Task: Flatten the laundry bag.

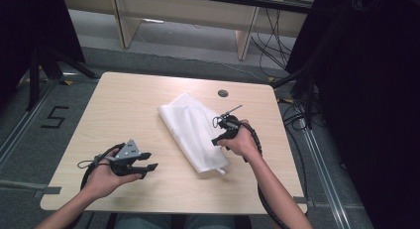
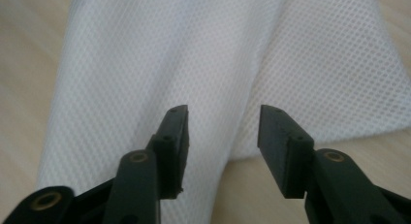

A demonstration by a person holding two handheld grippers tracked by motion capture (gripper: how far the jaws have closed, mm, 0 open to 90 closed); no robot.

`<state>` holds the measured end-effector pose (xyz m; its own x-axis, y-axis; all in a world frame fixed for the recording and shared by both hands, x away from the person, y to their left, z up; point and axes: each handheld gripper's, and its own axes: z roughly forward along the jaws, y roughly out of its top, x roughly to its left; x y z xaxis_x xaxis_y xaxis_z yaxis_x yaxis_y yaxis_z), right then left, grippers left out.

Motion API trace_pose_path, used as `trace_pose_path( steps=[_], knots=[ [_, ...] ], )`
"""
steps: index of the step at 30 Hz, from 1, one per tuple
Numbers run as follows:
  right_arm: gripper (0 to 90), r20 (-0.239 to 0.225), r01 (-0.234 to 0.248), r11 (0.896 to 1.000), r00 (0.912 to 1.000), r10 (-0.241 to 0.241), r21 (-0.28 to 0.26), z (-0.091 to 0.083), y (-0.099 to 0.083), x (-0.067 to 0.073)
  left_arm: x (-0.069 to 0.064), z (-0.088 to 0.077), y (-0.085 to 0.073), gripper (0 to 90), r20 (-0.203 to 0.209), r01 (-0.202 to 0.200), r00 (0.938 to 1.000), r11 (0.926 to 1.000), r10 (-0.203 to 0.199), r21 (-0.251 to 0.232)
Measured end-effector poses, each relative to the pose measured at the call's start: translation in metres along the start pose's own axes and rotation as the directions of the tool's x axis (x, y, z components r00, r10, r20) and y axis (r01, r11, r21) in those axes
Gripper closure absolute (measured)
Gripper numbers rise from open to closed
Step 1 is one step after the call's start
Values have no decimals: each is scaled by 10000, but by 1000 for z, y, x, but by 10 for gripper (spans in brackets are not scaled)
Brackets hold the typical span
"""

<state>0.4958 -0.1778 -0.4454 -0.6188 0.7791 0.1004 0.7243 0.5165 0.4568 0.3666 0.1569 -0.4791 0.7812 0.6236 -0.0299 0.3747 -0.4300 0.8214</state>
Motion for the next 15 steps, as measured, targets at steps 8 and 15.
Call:
trace_pose_path(
  steps=[8,15],
  knots=[
    [545,331,-888,9960,9955,885,77,41,6,-9,-14,16,16,648,299,-642,9975,9978,637,145],
    [835,530,108,9987,9985,-135,500,47,14,1,-25,30,31,758,690,-663,9956,9967,630,470]
  ],
)
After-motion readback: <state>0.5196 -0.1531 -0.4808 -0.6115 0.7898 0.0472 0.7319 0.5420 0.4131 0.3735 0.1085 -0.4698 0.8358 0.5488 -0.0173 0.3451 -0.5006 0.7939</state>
